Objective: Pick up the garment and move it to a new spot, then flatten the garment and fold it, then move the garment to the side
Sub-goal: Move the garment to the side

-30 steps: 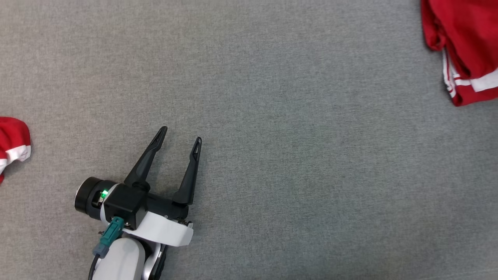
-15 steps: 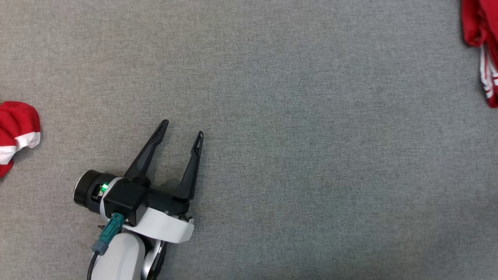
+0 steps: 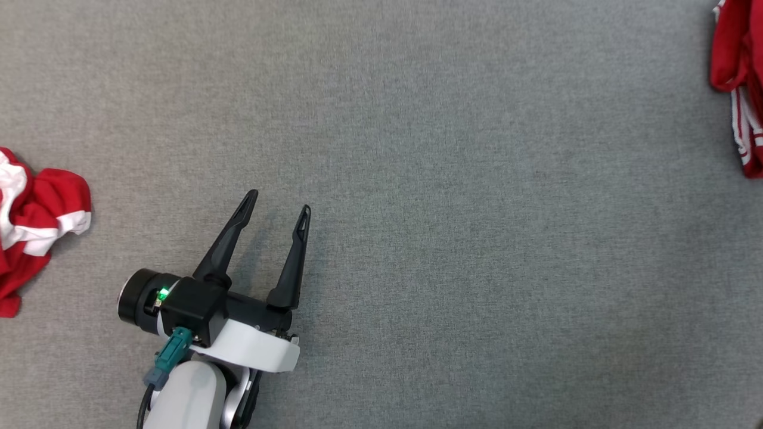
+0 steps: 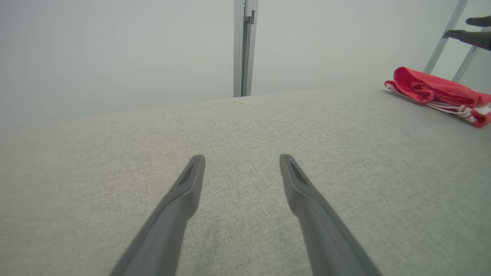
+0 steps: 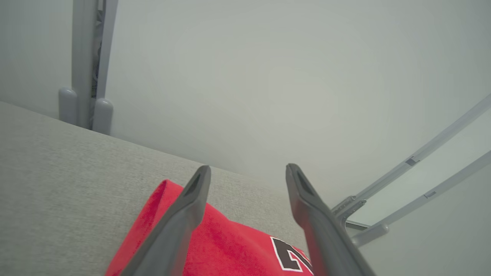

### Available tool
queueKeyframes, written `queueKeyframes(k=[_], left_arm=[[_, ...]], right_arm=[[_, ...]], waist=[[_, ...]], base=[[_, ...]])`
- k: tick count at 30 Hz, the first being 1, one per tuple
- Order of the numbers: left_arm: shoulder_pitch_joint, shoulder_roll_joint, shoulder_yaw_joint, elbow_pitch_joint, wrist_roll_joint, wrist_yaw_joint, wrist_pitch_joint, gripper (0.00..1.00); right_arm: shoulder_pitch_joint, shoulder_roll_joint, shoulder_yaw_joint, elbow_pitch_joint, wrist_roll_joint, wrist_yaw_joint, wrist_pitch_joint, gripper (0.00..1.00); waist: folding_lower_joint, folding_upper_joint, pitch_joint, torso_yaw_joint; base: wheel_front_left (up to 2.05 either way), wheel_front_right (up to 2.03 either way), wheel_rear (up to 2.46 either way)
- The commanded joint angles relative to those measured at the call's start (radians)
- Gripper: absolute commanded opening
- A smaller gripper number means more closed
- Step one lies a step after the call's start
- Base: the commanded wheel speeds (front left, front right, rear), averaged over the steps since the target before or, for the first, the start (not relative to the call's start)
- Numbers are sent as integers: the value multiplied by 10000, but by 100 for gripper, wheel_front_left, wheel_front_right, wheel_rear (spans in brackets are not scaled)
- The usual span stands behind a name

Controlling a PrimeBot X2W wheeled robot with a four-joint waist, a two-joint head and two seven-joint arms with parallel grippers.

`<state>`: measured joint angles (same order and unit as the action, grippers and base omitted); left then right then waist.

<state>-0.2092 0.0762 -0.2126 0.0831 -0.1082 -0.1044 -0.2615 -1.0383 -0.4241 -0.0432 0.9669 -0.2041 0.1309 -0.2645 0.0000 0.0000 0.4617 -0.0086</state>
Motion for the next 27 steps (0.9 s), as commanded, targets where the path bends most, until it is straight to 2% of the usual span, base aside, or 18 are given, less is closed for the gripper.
queueKeyframes(k=[1, 5, 8, 13, 16, 20, 24, 27], left_arm=[[117, -23, 23, 48, -67, 40, -32, 100], [231, -91, 89, 113, -262, 135, -34, 100], [435, -133, 134, 192, -438, 212, -32, 100], [613, -200, 339, 307, -880, 465, -34, 100], [809, -228, 500, 395, -1191, 656, -32, 100], [1020, -234, 696, 513, -1650, 867, -34, 100], [1369, -236, 1093, 360, -2052, 1027, -34, 100], [1507, -237, 1299, 294, -2091, 1045, -34, 100]], right_arm=[[292, 236, -71, -130, -94, -2, -8, 100], [782, 1571, -122, -669, 168, -2, -8, 100], [1186, 2310, 241, -833, 690, -2, -7, 100], [1948, 2922, 1437, -1392, 1989, -2, -8, 100], [2580, 3038, 2272, -1918, 2972, -2, -8, 100], [3487, 2735, 3310, -2974, 4274, -2, -7, 100], [4699, 2257, 3585, -4415, 5232, -2, -9, 100], [5132, 2089, 3635, -4901, 5519, -2, -7, 100]], waist=[[0, 0, -248, 25], [0, 0, -713, 118], [0, 0, -1032, 208], [0, 0, -1560, 402], [0, 0, -1972, 529], [0, 0, -2625, 682], [0, 0, -3315, 741], [0, 0, -3546, 726]], base=[[0, 0, 0], [0, 0, 0], [0, 0, 0], [0, 0, 0], [0, 0, 0], [0, 0, 0], [0, 0, 0], [0, 0, 0]])
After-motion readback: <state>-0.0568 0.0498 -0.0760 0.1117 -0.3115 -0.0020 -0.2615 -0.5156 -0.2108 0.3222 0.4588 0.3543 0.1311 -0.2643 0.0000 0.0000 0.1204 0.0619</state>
